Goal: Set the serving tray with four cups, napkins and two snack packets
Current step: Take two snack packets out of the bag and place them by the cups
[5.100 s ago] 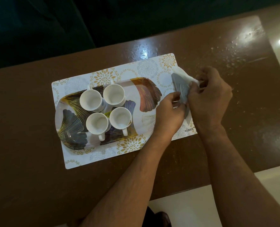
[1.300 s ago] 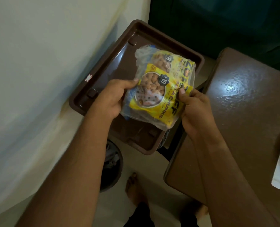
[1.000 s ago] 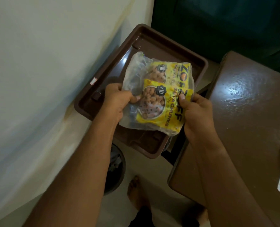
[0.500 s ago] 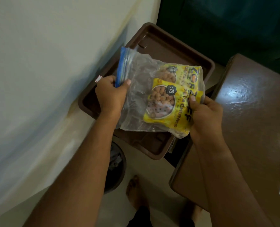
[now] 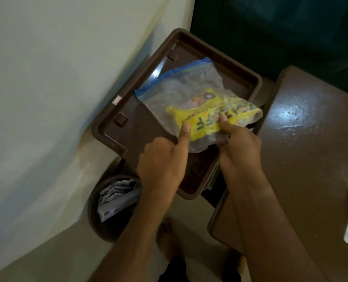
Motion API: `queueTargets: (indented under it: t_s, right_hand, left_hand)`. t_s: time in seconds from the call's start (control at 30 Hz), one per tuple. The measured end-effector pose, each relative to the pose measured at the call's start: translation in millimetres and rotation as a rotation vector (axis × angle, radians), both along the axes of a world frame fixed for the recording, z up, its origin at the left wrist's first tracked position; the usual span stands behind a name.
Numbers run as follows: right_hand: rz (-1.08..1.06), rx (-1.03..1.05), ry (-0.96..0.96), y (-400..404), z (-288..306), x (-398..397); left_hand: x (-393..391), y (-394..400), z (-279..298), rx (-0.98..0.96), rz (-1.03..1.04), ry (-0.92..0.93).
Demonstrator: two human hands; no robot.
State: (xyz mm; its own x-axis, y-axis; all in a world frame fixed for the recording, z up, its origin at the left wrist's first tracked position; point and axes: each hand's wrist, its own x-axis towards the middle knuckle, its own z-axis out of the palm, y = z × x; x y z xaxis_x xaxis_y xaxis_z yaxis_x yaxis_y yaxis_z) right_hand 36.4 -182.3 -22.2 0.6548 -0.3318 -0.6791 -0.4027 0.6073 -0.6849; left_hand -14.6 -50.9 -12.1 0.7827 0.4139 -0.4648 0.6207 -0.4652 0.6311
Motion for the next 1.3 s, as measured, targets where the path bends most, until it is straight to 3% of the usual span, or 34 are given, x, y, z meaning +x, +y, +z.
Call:
queueTargets:
  t_s: [0.07,0.13,0.27,0.4,0.53,0.67,0.73,0.8,0.9,1.03,1.17,1.3]
  right_hand:
    - [0.133,-0.06,0.001,7.1,3.3,-5.7]
    - [0.278,-0.136,-0.041,11.8,5.8,-13.0]
    - [0.246,-0.096,-0.027,8.2,10.5,-19.9]
    - [0.061,0.011,0.02,-9.0,11.2,-18.2]
    - [0.158,-0.08,-0.092,-16.4,13.4,-15.6]
    - [0.166,-0.164,-0.154,-14.6,17.1,-15.6]
    - [0.172,-0.257,-0.139,-15.7,22.3,-17.3]
    - [0.185,-0.341,-0.26,-20.7,27.9,-18.0]
    - [0.258,-0.476,-0.42,-23.7,37.1,-16.1]
    - [0.478,-0.66,-0.465,-31.0,43.3,-5.8]
    - [0.534,-1.11,-0.453,-36.8,45.7,-5.2]
    - [0.426,-1.277,-0.583,-37.0,58.9,0.1]
  left_hand:
    - [-4.2,-4.5,-1.2,-0.526,0.164,0.138]
    - [1.1,-4.3,-4.5,-0.915,0.406,0.071]
    - [15.6,-3.2,-8.4,-1.052,0.61,-0.113]
    - [21.0,-0.6,-3.5,-1.139,0.686,-0.095]
    - [24.4,1.0,0.5,-1.047,0.737,-0.107]
    - [25.6,2.9,14.4,-1.062,0.628,-0.159]
    - [25.1,5.5,21.4,-0.921,0.639,-0.213]
    - [22.3,10.5,24.6,-0.721,0.67,-0.347]
    - [23.0,15.4,31.3,-0.567,0.491,-0.525]
    - [21.8,28.0,30.6,-0.647,0.233,-0.599]
    - [20.4,32.5,29.8,-0.151,0.218,-0.54]
    - [26.0,31.6,41.7,0.178,0.244,-0.588]
